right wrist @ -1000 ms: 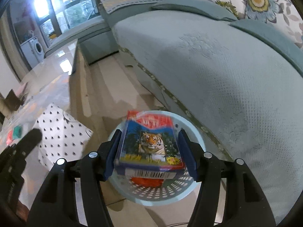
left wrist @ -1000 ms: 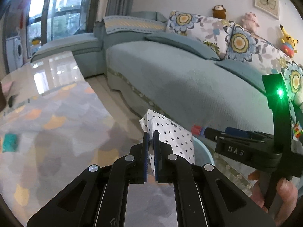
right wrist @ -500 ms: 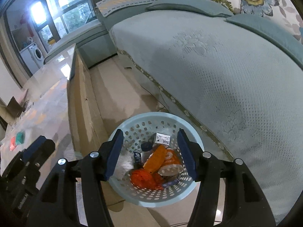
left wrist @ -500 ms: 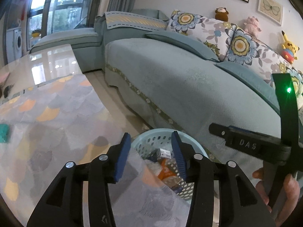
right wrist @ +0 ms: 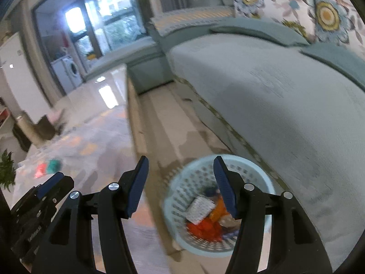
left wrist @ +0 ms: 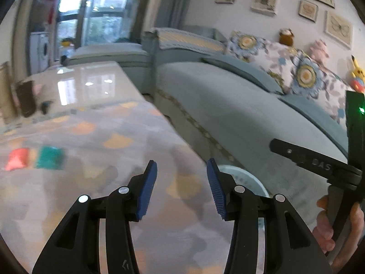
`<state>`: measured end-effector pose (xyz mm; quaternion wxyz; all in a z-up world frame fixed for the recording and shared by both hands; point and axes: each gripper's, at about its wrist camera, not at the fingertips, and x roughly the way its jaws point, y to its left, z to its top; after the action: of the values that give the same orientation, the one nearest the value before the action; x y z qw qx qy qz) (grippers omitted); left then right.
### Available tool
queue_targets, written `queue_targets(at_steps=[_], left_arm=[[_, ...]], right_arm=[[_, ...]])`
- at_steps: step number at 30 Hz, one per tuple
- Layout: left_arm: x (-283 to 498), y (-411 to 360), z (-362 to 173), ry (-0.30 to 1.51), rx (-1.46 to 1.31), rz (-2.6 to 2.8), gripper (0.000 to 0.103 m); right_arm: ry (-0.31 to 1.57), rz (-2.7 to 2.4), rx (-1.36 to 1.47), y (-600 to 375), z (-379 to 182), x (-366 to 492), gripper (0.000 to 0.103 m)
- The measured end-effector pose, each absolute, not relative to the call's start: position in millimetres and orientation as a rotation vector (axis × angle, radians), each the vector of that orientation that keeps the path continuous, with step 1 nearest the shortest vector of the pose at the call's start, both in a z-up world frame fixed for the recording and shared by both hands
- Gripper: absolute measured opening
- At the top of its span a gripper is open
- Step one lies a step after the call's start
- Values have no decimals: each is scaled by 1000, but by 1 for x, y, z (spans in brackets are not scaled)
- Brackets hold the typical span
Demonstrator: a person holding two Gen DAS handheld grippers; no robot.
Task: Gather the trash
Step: 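Grasp the pink plastic packet with the left tool while the right tool grasps the teal packet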
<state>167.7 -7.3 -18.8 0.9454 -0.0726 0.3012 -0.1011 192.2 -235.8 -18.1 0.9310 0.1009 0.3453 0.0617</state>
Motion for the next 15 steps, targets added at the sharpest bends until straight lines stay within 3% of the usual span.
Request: queue_targets(at_steps=[7,10,12,15], left_arm=[[154,97,-4,586,-167,-13,50],[154,149,-5,591,-188,86,61],[158,182,-10,609,-213,136,74],[165,212,-19,634,-239,174,80]], right_arm=[[654,274,136,-159,-9,179,55],[662,340,79,-122,-18,170,55],[677,382,59,-101,-23,168,55],[696,446,27,-64,-30,171,55]])
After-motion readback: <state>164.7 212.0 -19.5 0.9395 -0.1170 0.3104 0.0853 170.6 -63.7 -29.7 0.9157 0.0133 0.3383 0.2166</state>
